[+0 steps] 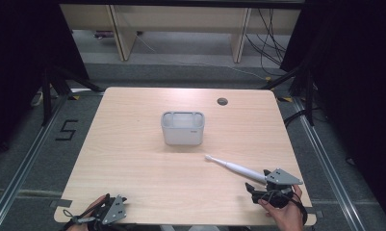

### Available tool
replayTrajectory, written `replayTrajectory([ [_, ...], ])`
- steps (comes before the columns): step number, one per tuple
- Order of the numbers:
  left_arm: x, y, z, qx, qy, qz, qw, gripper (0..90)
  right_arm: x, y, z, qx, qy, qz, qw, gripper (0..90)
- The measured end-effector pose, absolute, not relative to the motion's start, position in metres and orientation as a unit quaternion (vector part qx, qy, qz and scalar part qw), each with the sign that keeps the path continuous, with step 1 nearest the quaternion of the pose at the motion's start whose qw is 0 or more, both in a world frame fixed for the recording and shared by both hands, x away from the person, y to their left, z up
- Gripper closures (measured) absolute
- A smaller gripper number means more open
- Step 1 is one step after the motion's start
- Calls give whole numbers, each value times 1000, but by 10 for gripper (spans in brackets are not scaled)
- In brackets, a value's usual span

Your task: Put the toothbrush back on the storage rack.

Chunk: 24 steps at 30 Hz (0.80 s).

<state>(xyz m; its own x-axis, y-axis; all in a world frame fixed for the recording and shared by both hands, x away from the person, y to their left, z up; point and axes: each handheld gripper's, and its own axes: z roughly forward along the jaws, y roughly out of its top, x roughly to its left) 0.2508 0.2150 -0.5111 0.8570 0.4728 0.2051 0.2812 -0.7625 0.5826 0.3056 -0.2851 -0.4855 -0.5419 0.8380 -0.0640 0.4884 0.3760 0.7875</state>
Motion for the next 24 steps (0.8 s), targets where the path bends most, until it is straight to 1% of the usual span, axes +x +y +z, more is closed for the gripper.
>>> replayTrajectory([
  [3, 251, 214, -512, 922, 205, 178, 277, 165, 304, -283, -485, 425, 792, 369, 237, 190],
  [7, 252, 215, -512, 924, 205, 164, 279, 164, 308, -285, -483, 409, 797, 368, 249, 200],
  [8, 252, 215, -512, 925, 203, 163, 278, 165, 308, -284, -481, 411, 800, 363, 244, 214],
  [10, 252, 215, -512, 924, 204, 165, 279, 165, 310, -285, -481, 401, 804, 362, 247, 215],
  [13, 252, 216, -511, 923, 205, 165, 279, 164, 312, -285, -478, 391, 822, 342, 233, 222],
  [14, 252, 215, -511, 923, 205, 165, 279, 165, 313, -287, -477, 381, 828, 336, 238, 233],
  [20, 252, 215, -512, 924, 205, 164, 279, 165, 317, -280, -477, 373, 843, 324, 213, 240],
  [22, 252, 215, -511, 923, 205, 164, 281, 165, 318, -280, -476, 363, 847, 319, 221, 242],
  [24, 252, 215, -511, 923, 206, 163, 281, 165, 320, -278, -475, 362, 849, 315, 220, 252],
])
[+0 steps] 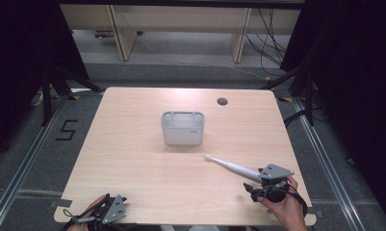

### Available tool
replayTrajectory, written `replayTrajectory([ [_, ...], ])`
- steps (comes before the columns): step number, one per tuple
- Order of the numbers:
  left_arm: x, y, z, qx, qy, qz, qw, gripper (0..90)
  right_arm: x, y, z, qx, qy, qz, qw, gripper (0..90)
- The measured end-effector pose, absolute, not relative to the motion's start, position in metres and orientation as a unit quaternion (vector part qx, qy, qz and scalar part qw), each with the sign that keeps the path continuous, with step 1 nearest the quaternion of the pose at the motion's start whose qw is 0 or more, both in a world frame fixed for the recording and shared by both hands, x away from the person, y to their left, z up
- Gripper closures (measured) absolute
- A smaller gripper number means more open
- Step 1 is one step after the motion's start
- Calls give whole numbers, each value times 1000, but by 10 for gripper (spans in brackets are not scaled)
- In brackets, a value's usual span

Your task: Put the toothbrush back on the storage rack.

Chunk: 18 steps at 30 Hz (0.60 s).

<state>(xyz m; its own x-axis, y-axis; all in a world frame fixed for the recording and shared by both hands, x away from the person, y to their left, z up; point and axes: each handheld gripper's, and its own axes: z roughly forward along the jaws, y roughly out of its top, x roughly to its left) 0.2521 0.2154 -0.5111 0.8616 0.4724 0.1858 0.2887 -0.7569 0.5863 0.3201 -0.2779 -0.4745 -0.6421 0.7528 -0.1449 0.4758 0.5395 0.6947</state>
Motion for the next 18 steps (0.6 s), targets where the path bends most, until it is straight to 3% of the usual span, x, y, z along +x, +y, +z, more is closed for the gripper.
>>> replayTrajectory([
  [18, 253, 216, -511, 922, 207, 164, 282, 164, 358, -249, -451, 325, 892, 255, 184, 328],
])
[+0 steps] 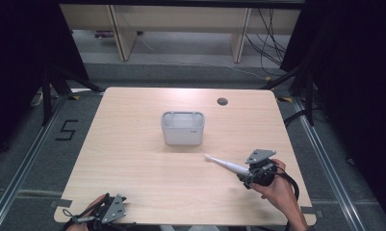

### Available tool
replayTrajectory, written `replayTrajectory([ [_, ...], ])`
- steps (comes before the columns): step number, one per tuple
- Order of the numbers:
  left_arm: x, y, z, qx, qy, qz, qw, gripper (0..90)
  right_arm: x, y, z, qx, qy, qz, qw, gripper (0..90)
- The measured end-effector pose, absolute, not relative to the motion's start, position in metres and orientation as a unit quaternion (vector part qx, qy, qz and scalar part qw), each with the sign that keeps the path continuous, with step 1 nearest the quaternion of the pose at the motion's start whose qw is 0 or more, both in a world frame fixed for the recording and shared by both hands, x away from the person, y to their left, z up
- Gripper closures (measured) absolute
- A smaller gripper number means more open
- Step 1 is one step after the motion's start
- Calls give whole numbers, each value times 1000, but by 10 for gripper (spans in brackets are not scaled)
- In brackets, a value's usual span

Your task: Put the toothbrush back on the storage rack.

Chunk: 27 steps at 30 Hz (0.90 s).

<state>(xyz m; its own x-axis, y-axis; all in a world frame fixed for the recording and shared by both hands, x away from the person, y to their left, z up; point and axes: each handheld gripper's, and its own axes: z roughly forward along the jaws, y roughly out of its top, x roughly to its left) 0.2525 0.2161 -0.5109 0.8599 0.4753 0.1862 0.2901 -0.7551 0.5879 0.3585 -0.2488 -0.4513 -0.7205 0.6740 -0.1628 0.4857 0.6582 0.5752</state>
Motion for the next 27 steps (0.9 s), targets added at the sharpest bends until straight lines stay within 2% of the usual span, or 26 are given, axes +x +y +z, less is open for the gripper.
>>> replayTrajectory([
  [3, 252, 216, -511, 922, 208, 164, 282, 164, 366, -244, -455, 322, 899, 239, 176, 354],
  [4, 253, 216, -511, 922, 209, 164, 282, 165, 372, -244, -457, 312, 907, 231, 166, 396],
  [5, 253, 216, -511, 922, 209, 164, 282, 165, 372, -244, -457, 312, 907, 231, 166, 396],
  [6, 253, 216, -511, 922, 209, 164, 282, 165, 376, -244, -458, 323, 906, 222, 159, 448],
  [12, 253, 216, -511, 922, 209, 165, 281, 165, 388, -241, -459, 323, 915, 201, 133, 502],
  [27, 252, 216, -511, 923, 205, 165, 281, 164, 413, -227, -468, 304, 938, 136, 100, 556],
])
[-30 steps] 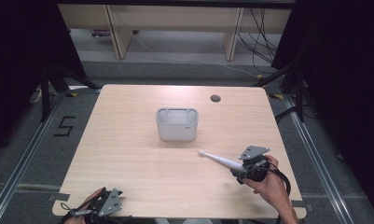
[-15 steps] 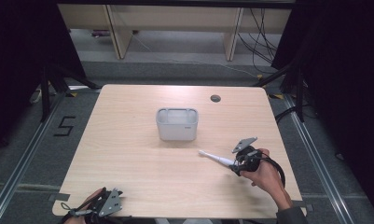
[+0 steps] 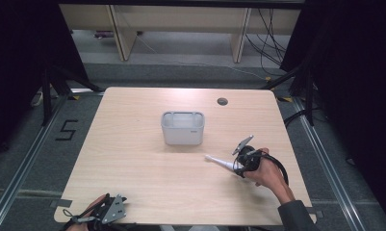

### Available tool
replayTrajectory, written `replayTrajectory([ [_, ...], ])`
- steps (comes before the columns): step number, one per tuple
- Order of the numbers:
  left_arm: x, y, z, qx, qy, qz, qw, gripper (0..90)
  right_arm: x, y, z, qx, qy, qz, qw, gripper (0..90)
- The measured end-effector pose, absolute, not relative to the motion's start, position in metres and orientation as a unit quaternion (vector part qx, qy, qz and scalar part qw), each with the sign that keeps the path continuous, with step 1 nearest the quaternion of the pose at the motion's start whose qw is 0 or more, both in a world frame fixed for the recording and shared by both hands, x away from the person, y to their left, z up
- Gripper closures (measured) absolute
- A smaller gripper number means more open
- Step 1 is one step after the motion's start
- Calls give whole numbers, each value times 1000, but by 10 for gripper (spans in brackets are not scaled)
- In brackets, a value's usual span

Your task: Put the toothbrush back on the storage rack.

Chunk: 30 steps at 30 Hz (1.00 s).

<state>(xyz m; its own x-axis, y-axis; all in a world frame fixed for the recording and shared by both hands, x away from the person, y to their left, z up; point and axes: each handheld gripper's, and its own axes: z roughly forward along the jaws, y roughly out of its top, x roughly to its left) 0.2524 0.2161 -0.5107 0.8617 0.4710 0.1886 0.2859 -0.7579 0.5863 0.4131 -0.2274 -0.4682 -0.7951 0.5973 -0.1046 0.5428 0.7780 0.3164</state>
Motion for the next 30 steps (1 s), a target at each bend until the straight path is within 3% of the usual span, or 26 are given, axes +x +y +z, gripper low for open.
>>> replayTrajectory([
  [14, 252, 216, -511, 923, 208, 166, 280, 164, 424, -222, -472, 305, 945, 102, 67, 649],
  [30, 252, 215, -512, 923, 208, 163, 280, 163, 435, -214, -474, 292, 954, 60, 44, 661],
])
